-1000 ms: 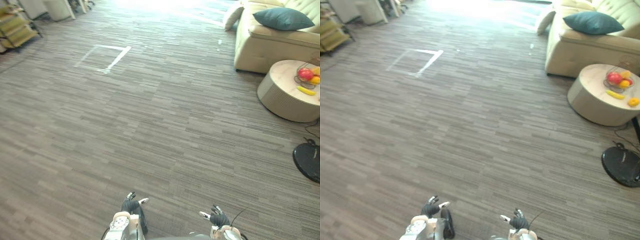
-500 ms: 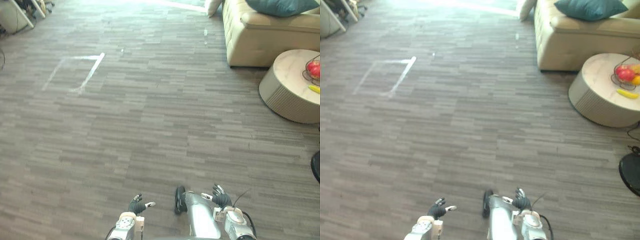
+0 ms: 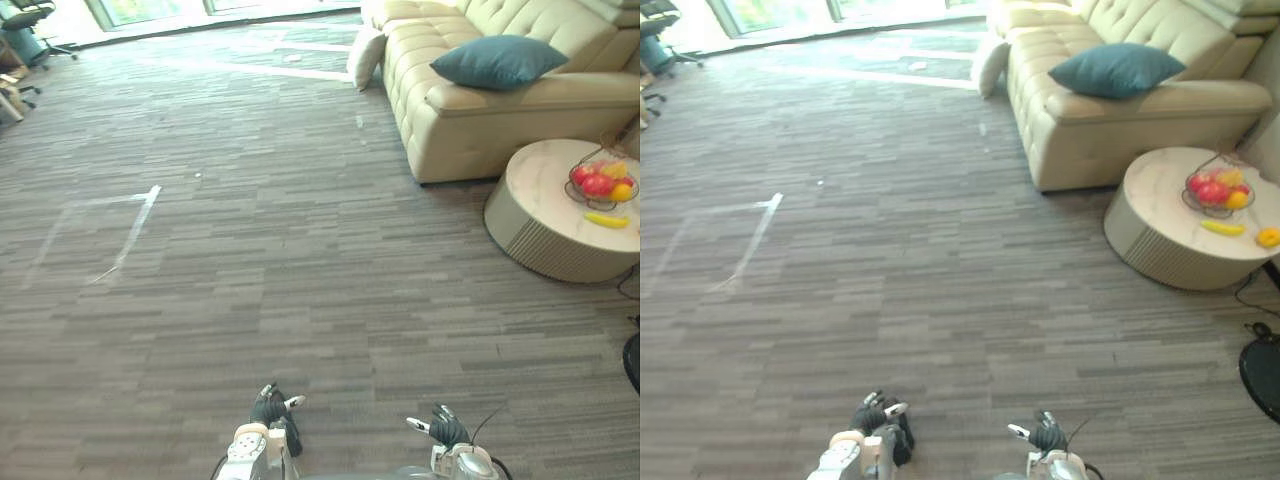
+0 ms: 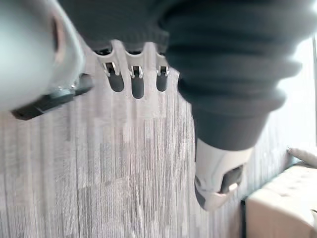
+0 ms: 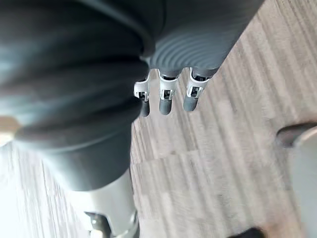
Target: Pick up cushions and gather them together orderly.
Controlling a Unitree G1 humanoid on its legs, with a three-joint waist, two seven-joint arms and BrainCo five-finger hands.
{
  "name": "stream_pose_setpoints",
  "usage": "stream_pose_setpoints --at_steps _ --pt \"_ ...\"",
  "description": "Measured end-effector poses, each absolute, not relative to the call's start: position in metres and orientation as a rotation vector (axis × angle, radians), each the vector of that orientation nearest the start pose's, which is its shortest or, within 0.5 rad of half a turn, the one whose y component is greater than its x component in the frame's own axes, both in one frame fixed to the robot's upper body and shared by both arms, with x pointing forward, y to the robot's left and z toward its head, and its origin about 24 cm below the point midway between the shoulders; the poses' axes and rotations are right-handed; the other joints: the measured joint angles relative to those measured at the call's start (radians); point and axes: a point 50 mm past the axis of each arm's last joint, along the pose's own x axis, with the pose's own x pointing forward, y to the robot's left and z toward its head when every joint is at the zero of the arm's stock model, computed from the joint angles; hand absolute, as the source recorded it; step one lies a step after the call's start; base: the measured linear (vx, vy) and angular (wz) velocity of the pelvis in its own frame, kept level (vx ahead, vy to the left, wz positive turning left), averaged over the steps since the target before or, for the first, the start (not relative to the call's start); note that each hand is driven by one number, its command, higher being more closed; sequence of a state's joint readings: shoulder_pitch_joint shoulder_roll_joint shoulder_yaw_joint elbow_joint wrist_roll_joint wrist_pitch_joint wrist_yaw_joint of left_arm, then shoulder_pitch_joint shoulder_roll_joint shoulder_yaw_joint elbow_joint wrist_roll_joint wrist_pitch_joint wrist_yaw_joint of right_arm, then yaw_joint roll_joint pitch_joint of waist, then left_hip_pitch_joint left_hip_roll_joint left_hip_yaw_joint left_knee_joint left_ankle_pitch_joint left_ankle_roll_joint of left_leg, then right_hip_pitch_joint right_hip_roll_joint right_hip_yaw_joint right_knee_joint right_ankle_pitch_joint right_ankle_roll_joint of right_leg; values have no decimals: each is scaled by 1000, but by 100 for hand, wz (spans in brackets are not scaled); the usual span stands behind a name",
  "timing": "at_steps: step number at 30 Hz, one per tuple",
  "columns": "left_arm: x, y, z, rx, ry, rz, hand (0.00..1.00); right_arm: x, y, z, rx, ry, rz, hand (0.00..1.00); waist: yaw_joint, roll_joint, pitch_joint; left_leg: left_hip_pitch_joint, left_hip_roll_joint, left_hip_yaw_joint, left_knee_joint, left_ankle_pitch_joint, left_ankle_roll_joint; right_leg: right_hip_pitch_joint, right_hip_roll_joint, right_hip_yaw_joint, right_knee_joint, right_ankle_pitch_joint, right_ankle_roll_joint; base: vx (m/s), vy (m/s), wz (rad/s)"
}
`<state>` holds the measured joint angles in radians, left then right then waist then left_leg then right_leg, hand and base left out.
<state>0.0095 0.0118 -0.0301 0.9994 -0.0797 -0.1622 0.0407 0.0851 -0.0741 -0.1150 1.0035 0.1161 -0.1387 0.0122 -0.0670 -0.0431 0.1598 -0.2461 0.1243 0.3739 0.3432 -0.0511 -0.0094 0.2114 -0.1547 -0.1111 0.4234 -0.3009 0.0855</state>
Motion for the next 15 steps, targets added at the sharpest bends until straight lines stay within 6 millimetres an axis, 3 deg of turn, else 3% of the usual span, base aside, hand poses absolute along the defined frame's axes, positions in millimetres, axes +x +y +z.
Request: stream_pose_setpoints --at_steps 1,2,3,5,6,7,8,9,10,11,12,13,14,15 --pt "149 156 -142 -19 842 64 0 115 -195 -151 93 930 -213 0 1 -28 8 50 -30 2 -3 -44 5 -79 -45 3 225 82 30 556 207 37" --pt "149 156 -142 -15 846 61 0 114 -194 -152 92 935 -208 0 2 -36 10 80 -43 0 -10 -69 5 -119 -66 8 327 155 36 659 197 34" --pt "146 158 -144 0 863 61 0 116 -192 -152 83 936 -187 0 1 -41 19 173 -67 -2 -33 -125 5 -202 -113 2 549 236 22 643 165 5" --pt "139 156 -148 18 896 41 0 124 -197 -148 56 907 -173 0 0 -3 24 330 -55 -3 -97 -182 -11 -294 -105 -43 658 102 -65 721 130 -10" --pt "136 153 -149 34 908 19 0 131 -199 -143 44 869 -167 0 -11 35 25 412 -32 -1 -149 -190 -21 -365 -77 -106 628 28 -102 823 110 8" --pt "138 151 -149 40 904 10 0 138 -201 -139 38 833 -164 0 -25 57 31 467 -13 0 -181 -191 -24 -436 -49 -153 555 -14 -120 707 65 22" --pt "139 151 -148 43 901 7 0 144 -201 -136 37 813 -162 0 -35 63 35 493 -1 2 -190 -190 -24 -489 -25 -171 475 -22 -121 726 -33 34" --pt "141 150 -148 44 897 4 0 149 -202 -133 34 791 -158 0 -48 64 36 516 14 -1 -191 -191 -24 -559 9 -176 294 3 -109 723 -132 49" --pt "142 150 -147 42 893 2 0 149 -203 -133 30 786 -158 0 -56 55 36 543 13 -2 -202 -195 -31 -578 40 -148 66 100 -86 873 -188 73" --pt "142 150 -147 44 895 2 0 143 -203 -135 28 804 -161 0 -65 32 40 583 -4 -11 -214 -201 -45 -572 46 -106 -99 254 -76 766 -172 84" --pt "139 145 -149 32 912 -3 0 138 -208 -137 24 823 -174 0 -77 44 43 622 15 -20 -230 -211 -62 -554 61 -87 -81 347 -154 744 -134 50" --pt "140 136 -149 15 910 -22 0 139 -219 -136 -5 835 -192 0 -63 88 42 630 35 -32 -236 -188 -67 -582 71 -78 22 277 -144 792 -220 44" --pt "141 132 -149 16 906 -33 0 133 -223 -137 3 849 -212 0 -78 80 51 628 31 -60 -155 -124 -105 -596 48 -57 165 149 -136 733 -232 17" --pt "139 131 -149 11 911 -31 0 130 -222 -139 6 861 -213 0 -80 78 51 616 41 -71 -94 -113 -112 -587 43 -58 191 112 -136 586 -239 36"
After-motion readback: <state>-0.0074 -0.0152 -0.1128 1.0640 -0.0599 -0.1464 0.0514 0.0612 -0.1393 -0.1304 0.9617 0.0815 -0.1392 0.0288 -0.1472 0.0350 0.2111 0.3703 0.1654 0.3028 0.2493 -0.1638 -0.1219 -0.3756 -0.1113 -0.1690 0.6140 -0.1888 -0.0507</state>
